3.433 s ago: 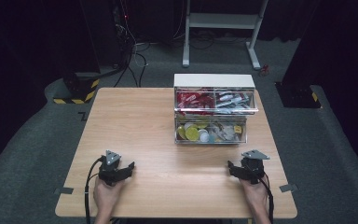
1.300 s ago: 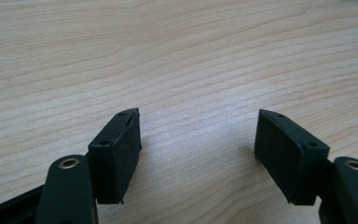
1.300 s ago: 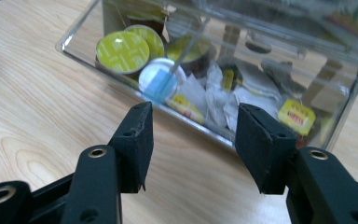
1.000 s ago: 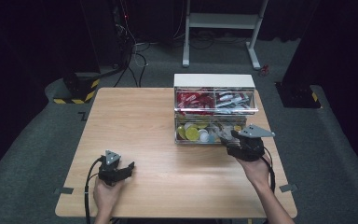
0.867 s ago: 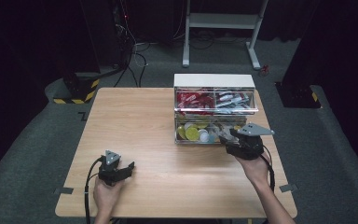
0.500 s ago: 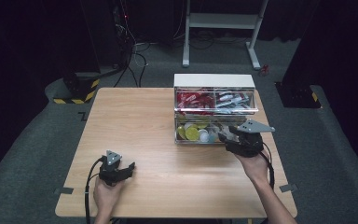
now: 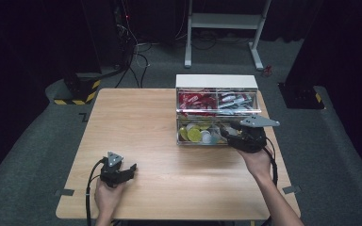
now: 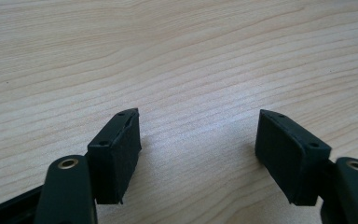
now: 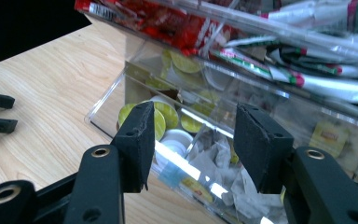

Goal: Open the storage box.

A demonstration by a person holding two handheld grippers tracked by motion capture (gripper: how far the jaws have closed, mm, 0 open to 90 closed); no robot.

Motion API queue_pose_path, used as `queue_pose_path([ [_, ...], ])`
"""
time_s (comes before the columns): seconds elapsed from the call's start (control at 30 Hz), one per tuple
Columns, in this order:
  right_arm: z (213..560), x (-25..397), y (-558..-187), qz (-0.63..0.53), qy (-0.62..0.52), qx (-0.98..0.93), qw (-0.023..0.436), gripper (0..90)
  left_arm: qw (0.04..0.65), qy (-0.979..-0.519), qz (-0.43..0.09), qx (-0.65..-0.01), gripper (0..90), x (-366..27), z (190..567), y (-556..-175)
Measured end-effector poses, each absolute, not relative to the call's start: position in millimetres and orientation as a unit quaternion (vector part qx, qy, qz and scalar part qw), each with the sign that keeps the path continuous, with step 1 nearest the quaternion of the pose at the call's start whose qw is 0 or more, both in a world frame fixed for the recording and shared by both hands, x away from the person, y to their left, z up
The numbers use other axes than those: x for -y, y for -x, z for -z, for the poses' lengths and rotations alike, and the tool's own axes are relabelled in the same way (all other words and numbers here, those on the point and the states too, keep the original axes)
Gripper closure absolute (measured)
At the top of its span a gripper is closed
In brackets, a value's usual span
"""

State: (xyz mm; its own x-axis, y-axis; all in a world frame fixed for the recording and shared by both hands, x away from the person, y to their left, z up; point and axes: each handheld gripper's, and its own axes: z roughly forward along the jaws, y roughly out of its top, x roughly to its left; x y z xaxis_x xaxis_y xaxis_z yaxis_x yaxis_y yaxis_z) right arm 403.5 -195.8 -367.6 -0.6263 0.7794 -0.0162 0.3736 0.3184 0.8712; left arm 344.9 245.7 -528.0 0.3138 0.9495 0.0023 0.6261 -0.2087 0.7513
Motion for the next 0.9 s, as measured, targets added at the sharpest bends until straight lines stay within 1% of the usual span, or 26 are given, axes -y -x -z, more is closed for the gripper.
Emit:
queue_pose_path([
  [0.23,361.2,189.0,-410.2,-0.453,-0.366,-0.782,0.225,48.1,0.334,-0.738,-0.243,-0.533,31.3,-245.7,528.1,-344.9],
  [0.9,349.6,185.8,-418.8,-0.453,-0.368,-0.779,0.230,47.0,0.336,-0.737,-0.242,-0.534,31.2,-245.8,528.2,-345.0],
])
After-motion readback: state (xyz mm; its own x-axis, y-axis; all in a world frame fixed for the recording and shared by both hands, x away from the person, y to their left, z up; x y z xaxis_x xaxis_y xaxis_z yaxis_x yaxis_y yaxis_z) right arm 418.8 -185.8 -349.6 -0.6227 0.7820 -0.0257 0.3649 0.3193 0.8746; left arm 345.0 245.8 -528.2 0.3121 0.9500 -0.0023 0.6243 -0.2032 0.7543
